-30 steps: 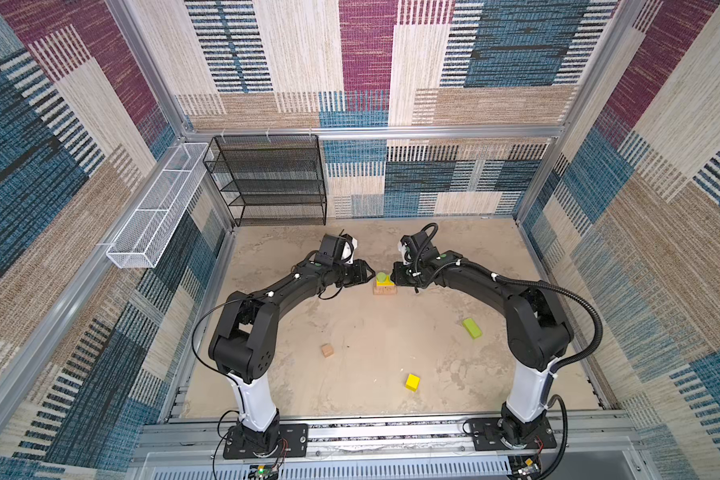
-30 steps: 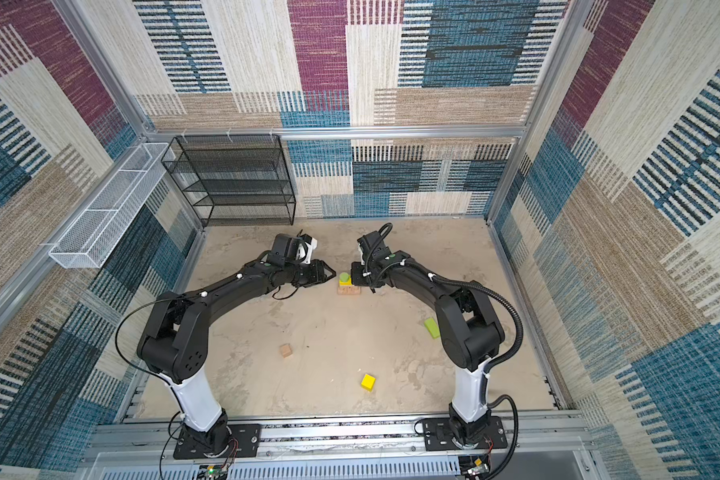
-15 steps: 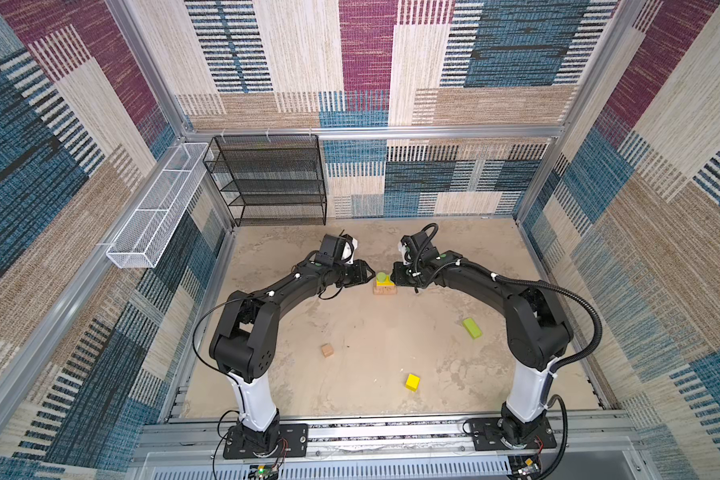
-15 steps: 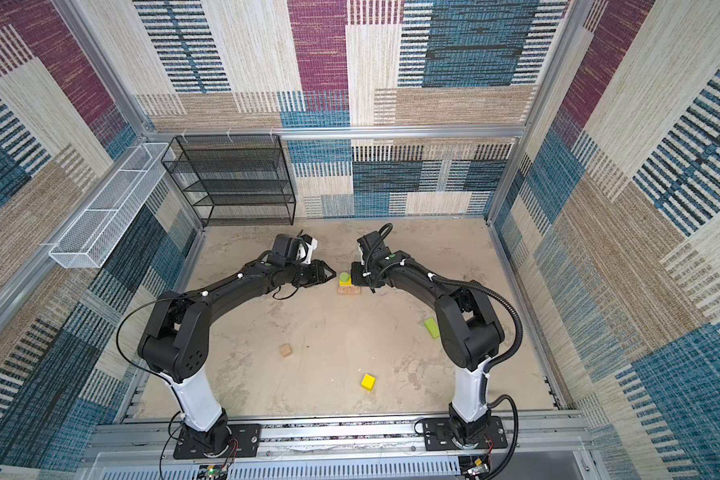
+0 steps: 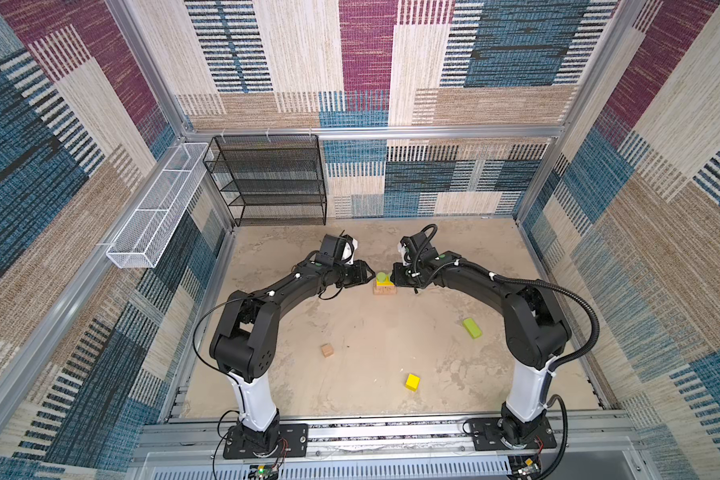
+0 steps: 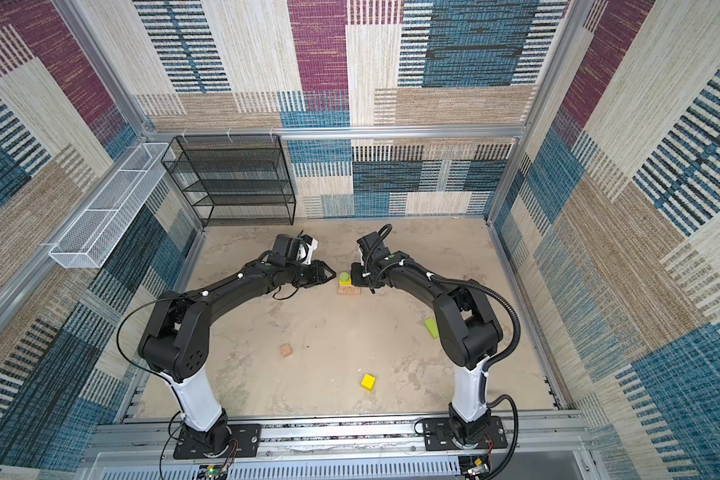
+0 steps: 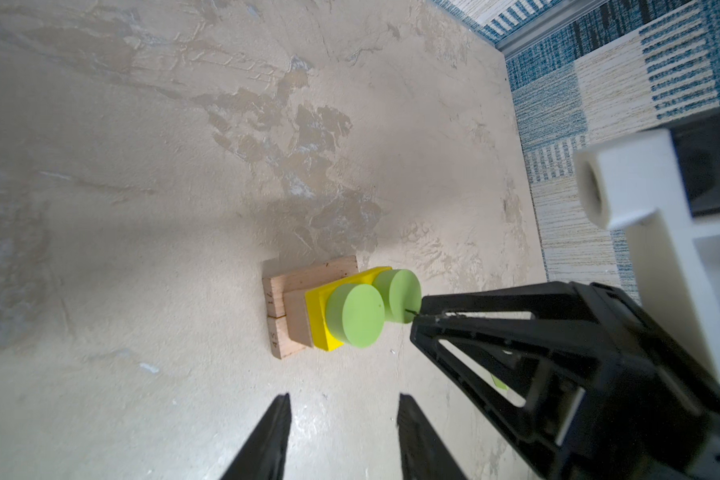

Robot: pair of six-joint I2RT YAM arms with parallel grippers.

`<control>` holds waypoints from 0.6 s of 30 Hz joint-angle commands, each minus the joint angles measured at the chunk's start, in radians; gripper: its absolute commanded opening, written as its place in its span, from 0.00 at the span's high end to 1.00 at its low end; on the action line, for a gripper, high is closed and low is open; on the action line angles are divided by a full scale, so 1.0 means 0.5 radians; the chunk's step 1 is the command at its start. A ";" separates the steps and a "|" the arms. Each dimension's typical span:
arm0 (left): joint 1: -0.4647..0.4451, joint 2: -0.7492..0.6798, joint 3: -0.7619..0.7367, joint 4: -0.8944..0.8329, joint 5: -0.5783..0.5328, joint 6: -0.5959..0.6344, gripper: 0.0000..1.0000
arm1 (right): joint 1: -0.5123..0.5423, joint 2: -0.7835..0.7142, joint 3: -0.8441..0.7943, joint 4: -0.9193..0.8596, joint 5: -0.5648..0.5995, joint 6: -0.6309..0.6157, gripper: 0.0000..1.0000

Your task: Build the wood block tower

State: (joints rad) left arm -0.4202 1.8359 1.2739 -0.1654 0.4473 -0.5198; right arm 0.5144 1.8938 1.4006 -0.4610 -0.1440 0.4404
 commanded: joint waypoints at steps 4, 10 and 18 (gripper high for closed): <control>-0.001 0.004 0.020 -0.025 -0.005 0.033 0.54 | -0.005 0.007 0.024 0.045 0.033 0.011 0.73; 0.000 0.007 0.023 -0.029 -0.005 0.033 0.54 | -0.007 0.001 0.027 0.042 0.039 0.009 0.72; 0.000 0.011 0.023 -0.028 0.001 0.033 0.54 | -0.014 0.001 0.035 0.054 0.045 0.006 0.67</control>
State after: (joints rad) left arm -0.4206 1.8400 1.2800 -0.1764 0.4477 -0.5198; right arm 0.5083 1.8946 1.4071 -0.4587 -0.1341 0.4404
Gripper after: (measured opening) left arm 0.454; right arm 0.323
